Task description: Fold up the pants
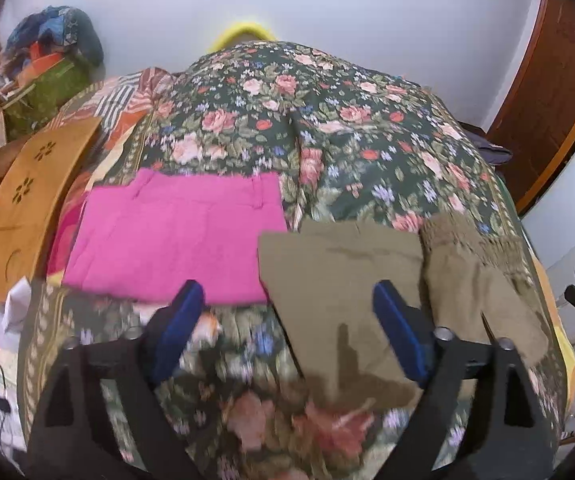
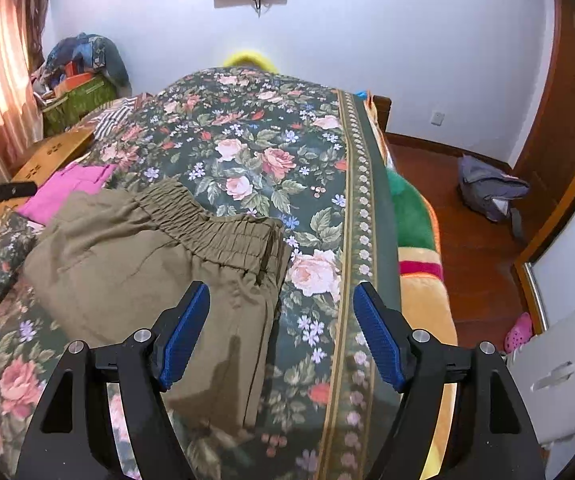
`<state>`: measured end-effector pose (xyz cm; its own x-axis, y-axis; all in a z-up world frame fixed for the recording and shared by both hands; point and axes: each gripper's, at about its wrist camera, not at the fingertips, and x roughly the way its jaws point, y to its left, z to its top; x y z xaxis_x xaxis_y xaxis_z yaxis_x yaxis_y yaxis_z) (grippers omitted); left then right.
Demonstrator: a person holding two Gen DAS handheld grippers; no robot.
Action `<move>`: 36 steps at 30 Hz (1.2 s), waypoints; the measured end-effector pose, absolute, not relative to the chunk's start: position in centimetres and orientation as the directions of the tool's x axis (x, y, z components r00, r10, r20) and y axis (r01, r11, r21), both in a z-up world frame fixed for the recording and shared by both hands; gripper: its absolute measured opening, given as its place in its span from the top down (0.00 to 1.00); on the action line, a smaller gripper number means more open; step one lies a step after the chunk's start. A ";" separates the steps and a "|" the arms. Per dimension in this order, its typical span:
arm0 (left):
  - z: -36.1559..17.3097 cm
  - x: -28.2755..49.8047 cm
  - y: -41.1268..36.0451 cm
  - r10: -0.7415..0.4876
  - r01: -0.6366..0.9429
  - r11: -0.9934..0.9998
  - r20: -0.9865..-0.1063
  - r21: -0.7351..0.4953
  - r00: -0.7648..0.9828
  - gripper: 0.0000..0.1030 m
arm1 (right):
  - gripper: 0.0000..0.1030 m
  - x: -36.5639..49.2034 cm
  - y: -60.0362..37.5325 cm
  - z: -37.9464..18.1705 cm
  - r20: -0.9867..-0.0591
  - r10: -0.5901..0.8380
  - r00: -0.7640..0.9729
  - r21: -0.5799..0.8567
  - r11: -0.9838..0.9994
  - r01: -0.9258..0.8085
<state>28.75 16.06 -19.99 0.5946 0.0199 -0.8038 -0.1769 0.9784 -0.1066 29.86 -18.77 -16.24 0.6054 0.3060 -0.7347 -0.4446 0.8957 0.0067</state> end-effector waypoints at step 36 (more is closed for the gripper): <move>-27.9 32.8 13.4 -0.254 -0.059 0.948 -0.855 -0.313 0.452 0.56 | 0.58 35.1 -16.6 -25.0 -0.824 0.486 0.292 0.331 0.831 -0.448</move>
